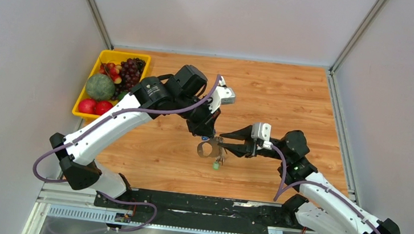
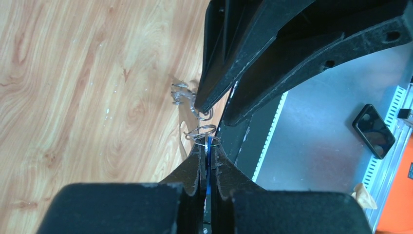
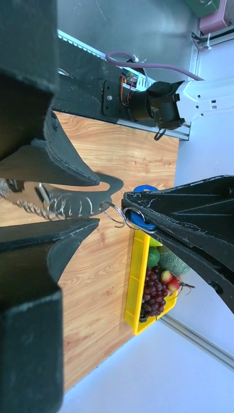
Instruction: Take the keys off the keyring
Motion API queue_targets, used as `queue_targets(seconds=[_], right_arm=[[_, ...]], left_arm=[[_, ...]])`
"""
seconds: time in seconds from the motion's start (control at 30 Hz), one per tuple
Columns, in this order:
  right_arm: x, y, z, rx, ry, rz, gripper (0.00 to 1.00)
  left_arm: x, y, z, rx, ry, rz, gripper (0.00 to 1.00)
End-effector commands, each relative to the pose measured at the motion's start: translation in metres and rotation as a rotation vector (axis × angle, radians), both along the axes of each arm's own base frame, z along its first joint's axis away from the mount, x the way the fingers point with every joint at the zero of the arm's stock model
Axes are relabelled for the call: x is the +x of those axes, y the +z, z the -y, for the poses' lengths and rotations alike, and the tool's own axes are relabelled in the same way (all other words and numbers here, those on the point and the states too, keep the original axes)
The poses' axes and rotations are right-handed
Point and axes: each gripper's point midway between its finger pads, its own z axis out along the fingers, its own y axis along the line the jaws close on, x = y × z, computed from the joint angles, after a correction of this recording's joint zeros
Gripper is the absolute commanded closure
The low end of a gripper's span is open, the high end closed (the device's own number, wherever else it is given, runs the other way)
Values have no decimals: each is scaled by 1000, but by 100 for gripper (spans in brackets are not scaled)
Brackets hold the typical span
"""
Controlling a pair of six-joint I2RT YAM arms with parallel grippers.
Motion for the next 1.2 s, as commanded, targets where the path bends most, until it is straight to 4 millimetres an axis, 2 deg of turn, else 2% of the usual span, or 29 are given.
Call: queue_targets(seconds=[0.0,0.47,0.63,0.8,0.9,0.97,1.03,1.1,1.17], right_arm=[[-7,28,-5,48,50,64,65],[-9,29,-10,46,78,61,68],[-8,26,-11,35,80,49,76],[-6,22,-12,16,75,36,80],[-7,22,-12,10,81,36,98],[-9,23,-12,7,93,30,100],[-10,23,-14,-2,104,-6,100],[-1,30,-17,-10,69,-113,100],[5,26,-22,-57,61,-229,100]], left_arm=[[-1,26,9,-80,-30,45,100],[-3,20,14,-63,-45,31,100],[-4,20,16,-65,-48,35,100],[-5,25,15,-76,-40,39,100],[-7,27,14,-80,-33,32,100],[-7,26,14,-78,-34,34,100],[-5,22,13,-61,-23,40,100],[-2,17,11,-39,-10,54,100],[1,16,9,-25,2,77,100]])
